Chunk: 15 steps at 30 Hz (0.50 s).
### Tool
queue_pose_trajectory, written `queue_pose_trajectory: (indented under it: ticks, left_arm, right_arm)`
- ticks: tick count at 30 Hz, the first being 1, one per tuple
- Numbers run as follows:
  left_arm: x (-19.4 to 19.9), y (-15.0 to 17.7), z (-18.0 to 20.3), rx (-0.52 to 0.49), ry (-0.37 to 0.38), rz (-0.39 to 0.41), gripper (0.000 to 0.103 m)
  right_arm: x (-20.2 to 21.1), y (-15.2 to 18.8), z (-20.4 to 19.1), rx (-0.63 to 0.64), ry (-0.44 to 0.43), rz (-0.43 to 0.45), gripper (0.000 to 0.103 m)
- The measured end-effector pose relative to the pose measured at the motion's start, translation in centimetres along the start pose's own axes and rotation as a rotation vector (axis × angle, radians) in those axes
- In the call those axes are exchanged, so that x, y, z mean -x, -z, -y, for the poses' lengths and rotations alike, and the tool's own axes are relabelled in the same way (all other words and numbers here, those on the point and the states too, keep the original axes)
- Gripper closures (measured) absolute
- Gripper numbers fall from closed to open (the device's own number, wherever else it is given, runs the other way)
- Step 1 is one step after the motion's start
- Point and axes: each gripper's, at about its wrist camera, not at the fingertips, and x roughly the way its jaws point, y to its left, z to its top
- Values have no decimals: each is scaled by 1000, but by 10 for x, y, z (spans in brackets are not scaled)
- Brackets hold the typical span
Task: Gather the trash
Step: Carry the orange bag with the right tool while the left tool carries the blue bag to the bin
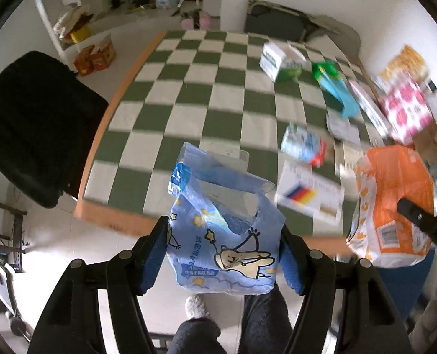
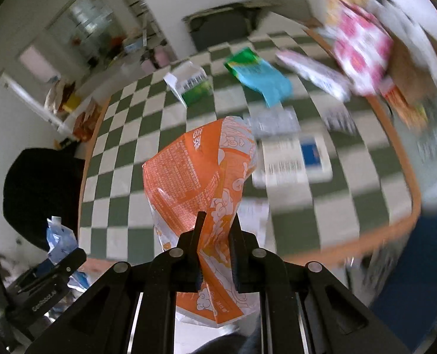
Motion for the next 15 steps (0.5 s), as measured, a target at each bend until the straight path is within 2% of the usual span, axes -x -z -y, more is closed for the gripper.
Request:
queue_pose_trajectory:
  ticks: [4,7,10,15]
  left_arm:
    - [-10,44,-9,-37,9,-72,38]
    - [-32,71,-13,-42,5,-125,38]
    - [-65,98,-15,-21,2,-191,38]
    - [-140,138,-16,22,6,-285,38]
  right_arm:
    - [2,74,5,-59,9,-61,89]
    - [-12,123,15,-80,30,-117,89]
    - [-42,164,27,-86,42,-195,89]
    - [-123,213,52,-83,53,-330,89]
